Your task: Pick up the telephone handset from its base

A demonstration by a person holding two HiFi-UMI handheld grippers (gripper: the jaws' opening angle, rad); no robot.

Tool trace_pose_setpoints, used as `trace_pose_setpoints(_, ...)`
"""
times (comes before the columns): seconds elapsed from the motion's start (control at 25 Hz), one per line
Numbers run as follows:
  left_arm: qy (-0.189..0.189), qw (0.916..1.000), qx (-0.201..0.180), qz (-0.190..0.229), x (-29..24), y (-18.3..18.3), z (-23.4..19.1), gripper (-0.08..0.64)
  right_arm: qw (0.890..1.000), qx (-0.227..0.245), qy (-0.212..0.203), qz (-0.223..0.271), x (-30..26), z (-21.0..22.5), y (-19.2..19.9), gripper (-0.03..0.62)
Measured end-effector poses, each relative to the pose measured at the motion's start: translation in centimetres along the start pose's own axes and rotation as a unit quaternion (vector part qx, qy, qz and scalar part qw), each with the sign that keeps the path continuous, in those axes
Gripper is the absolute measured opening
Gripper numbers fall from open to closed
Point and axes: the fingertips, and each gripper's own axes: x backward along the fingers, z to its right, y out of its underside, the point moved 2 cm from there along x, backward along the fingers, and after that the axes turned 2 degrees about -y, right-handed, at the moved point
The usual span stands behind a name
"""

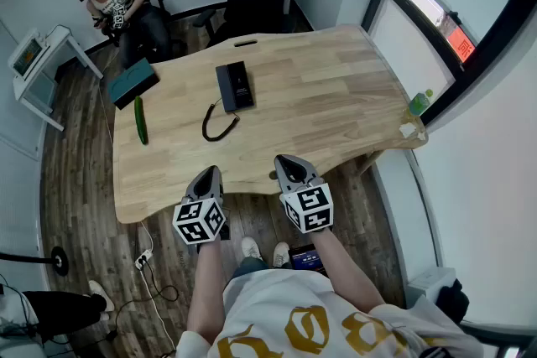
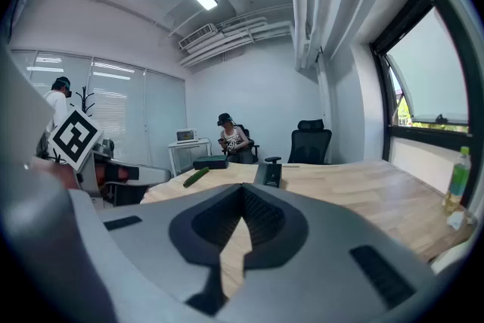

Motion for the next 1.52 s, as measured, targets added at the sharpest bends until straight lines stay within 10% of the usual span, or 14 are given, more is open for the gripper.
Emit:
trace_pose_setpoints(0.96,-0.006,0.9995,0.001,0.030,0.4,-1.2,0.3,0.006,1.000,-0.004,-0.016,0.008,-0.1,1.4,-0.5,0.006)
trace_pose_setpoints(1.52,0.006,0.9994,-0.008,0.032,-9.0,-4.3,-2.3,0.006,1.000,-0.007,-0.014,-0.019,-8.6,6.0,-1.2,0.006)
